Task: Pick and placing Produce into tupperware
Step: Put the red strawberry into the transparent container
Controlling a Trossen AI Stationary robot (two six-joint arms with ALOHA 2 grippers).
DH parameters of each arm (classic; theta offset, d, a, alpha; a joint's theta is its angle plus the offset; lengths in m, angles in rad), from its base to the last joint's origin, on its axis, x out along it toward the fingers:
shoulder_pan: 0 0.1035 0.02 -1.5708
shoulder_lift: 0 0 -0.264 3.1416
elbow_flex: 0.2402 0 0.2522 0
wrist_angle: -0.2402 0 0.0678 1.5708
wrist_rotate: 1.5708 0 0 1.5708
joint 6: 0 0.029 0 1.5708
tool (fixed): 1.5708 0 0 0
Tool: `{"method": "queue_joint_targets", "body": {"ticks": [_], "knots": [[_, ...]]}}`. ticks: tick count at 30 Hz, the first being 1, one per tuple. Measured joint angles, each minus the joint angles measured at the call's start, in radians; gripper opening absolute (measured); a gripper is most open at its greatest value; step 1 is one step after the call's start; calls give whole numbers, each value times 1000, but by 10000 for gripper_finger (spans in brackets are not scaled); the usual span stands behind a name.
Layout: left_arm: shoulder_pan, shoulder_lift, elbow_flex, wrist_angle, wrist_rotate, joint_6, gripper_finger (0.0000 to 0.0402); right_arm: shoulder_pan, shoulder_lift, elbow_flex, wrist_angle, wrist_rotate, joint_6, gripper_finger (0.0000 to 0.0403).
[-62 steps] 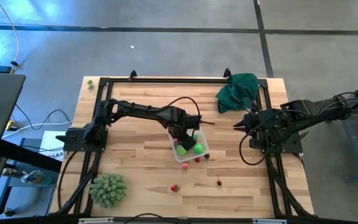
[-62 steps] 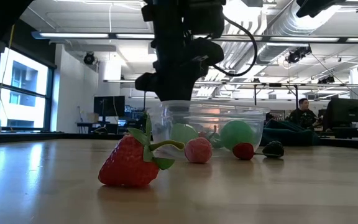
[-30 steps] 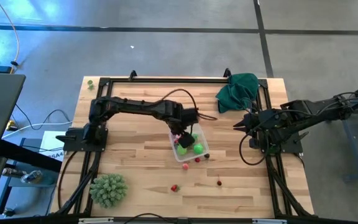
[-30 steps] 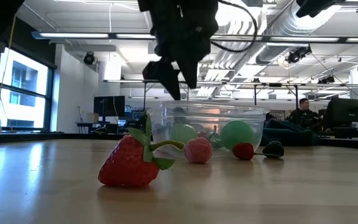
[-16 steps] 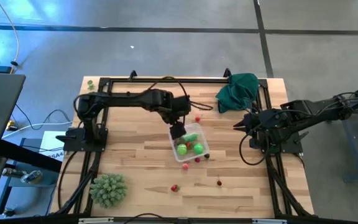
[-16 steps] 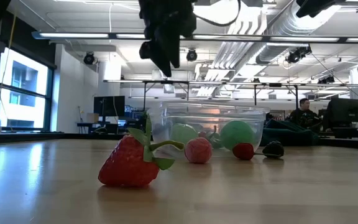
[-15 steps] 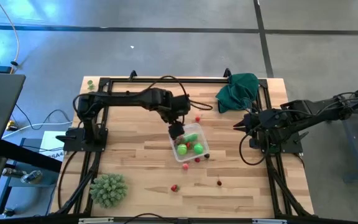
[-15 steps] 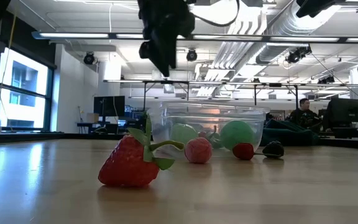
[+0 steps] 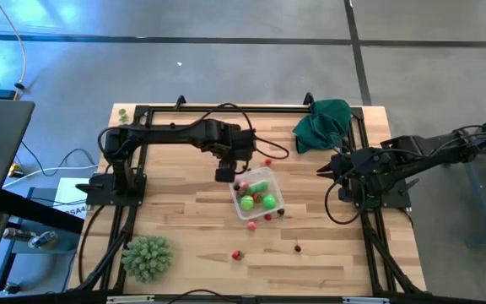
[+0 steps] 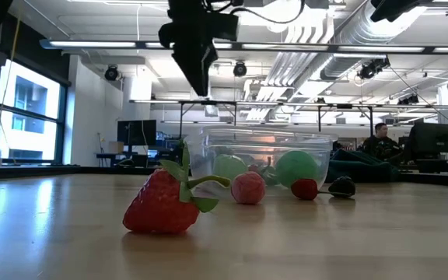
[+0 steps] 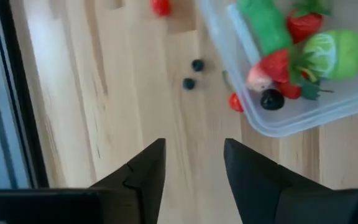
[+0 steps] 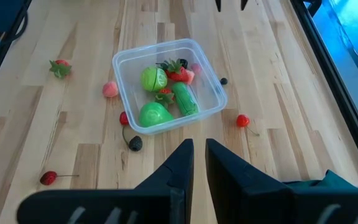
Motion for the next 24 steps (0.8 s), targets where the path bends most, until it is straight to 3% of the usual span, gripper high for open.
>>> {"method": "queue_joint_targets", "body": {"ticks": [9, 16, 24], "knots": [[-7, 0, 0, 1, 47, 175, 143, 0, 0, 0, 0, 0, 0, 32], [-7, -8, 0, 5, 48, 201, 142, 0, 0, 0, 0, 0, 0, 32], [-7, -108, 0, 17, 52, 198, 142, 0, 0, 0, 0, 0, 0, 32]]}}
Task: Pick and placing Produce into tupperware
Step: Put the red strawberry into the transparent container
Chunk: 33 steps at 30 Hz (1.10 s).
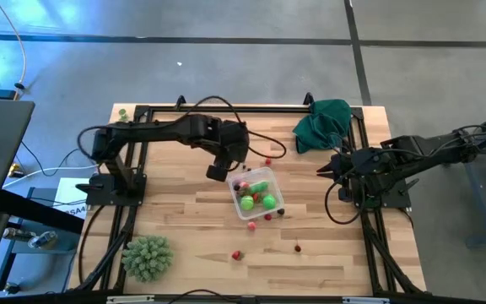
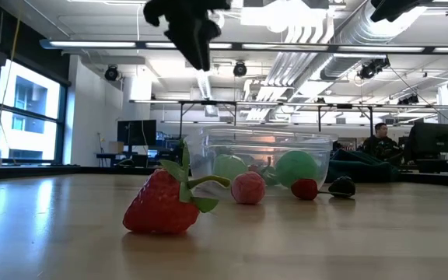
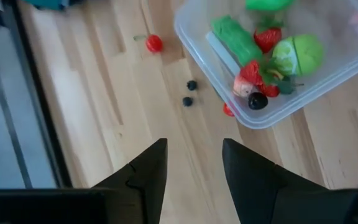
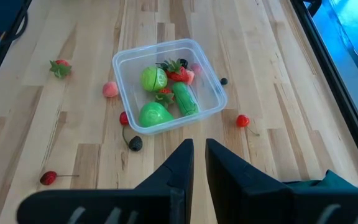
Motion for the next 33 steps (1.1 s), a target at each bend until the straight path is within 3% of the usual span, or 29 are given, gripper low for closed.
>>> {"method": "queue_joint_targets", "body": {"ticks": [15, 19, 23, 27, 33], "knots": [[-1, -245, 0, 3, 4, -1, 142, 0, 0, 0, 0, 0, 0, 32], [-39, -290, 0, -42, 77, -48, 142, 0, 0, 0, 0, 0, 0, 32], [-154, -307, 0, -7, 162, -90, 142, 0, 0, 0, 0, 0, 0, 32], [-309, -304, -1, 76, 165, -125, 142, 0, 0, 0, 0, 0, 0, 32], [-525, -247, -1, 124, 4, -198, 142, 0, 0, 0, 0, 0, 0, 32]]}}
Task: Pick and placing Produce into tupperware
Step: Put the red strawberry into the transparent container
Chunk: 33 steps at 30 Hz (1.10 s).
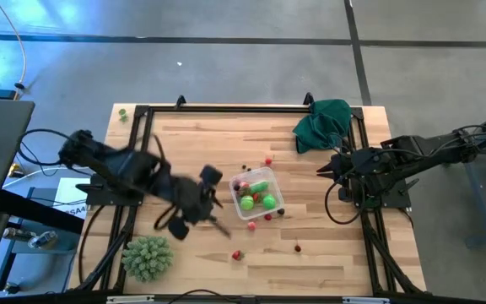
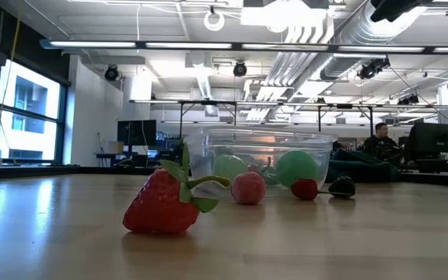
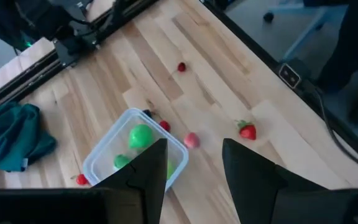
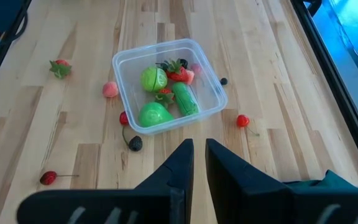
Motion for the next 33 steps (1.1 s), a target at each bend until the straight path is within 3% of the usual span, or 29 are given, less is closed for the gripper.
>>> {"method": "queue_joint_targets", "body": {"ticks": [3, 8, 17, 24, 33], "knots": [[-75, 51, 0, 4, -54, -9, 142, 0, 0, 0, 0, 0, 0, 32], [-145, 163, 0, 14, -57, -10, 142, 0, 0, 0, 0, 0, 0, 32], [-187, 369, 0, 71, 1, -21, 143, 0, 0, 0, 0, 0, 0, 32], [-186, 484, 0, 78, 59, -40, 143, 0, 0, 0, 0, 0, 0, 32], [-87, 559, 0, 105, 146, -144, 143, 0, -1, 0, -1, 0, 0, 32]]}}
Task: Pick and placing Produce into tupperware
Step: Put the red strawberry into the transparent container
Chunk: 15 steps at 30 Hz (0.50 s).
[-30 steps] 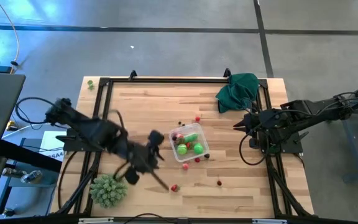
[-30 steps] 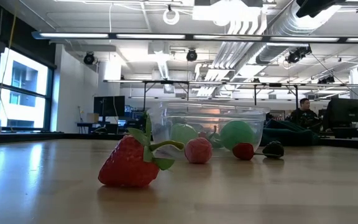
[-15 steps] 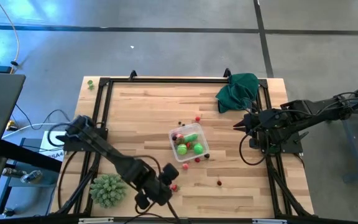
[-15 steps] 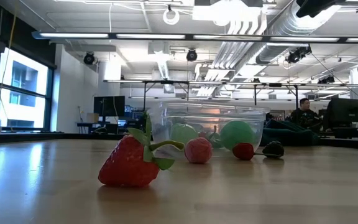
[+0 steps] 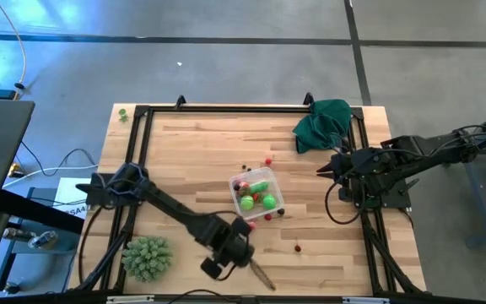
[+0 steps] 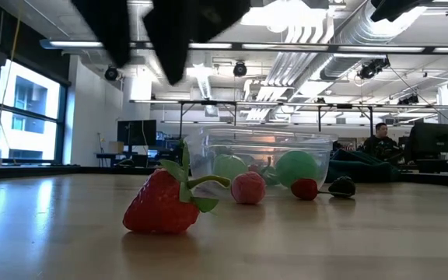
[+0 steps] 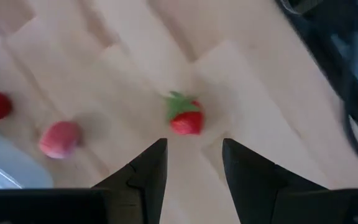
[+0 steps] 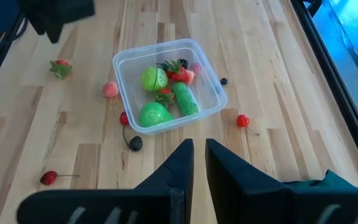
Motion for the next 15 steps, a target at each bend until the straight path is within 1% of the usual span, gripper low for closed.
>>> {"method": "queue_joint_targets", "body": {"ticks": [4, 8, 15], "knots": [[25, 3, 0, 16, 5, -13, 143, 0, 1, 0, 1, 0, 0, 32], [42, 3, 0, 18, 30, -59, 143, 0, 1, 0, -1, 0, 0, 32], [44, 3, 0, 34, 34, -116, 143, 0, 1, 0, 0, 0, 0, 32]]}}
